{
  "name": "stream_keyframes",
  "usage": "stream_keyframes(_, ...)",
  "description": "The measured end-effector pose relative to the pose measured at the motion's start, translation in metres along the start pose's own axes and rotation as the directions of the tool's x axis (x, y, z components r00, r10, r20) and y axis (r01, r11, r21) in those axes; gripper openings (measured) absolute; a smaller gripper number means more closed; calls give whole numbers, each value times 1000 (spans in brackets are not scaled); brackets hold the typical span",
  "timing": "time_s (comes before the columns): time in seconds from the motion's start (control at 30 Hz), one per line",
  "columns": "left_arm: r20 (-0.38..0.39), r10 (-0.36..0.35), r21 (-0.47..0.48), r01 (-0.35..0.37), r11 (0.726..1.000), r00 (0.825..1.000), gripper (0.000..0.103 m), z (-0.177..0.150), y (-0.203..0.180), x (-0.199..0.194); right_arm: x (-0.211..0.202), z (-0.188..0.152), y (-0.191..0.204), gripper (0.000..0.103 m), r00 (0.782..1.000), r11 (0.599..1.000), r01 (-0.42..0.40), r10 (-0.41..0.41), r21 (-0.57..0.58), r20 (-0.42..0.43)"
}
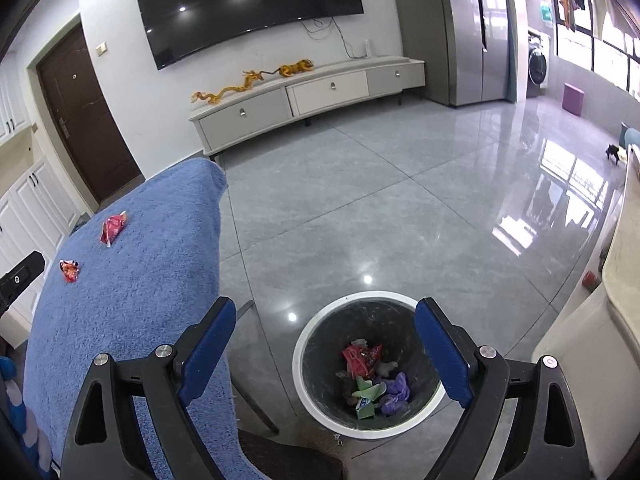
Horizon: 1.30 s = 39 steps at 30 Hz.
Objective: Collect trash
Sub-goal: 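Move both open tools back to the last wrappers on the rug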
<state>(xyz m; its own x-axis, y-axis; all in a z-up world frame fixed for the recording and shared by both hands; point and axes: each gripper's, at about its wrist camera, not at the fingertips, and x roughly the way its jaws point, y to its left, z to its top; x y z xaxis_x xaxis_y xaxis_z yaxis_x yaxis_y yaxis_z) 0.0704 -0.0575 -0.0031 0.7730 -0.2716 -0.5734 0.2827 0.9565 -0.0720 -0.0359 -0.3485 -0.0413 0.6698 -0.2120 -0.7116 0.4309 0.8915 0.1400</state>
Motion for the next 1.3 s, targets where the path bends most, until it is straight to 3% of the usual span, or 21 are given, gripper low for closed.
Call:
stream_keyframes(0.37, 44, 45, -20, -44, 999, 998, 71, 2, 21, -14, -8, 4, 23, 90, 1000, 998, -26, 27, -60, 6)
stream_keyframes(1.0, 37, 123, -131, -117, 984, 992, 71, -5, 86, -15, -19, 2, 83, 90, 997, 978, -75, 76, -195, -3)
stream_keyframes(1.1, 38, 161, -158, -154, 975, 986, 71, 4, 108, -13, -24, 5, 95, 90, 995, 970, -97, 99, -224, -1)
stream_keyframes(1.3, 77, 276, -211, -255, 944, 958, 71, 40, 153, -17, -40, 27, 128, 90, 984, 941, -153, 172, -301, 39)
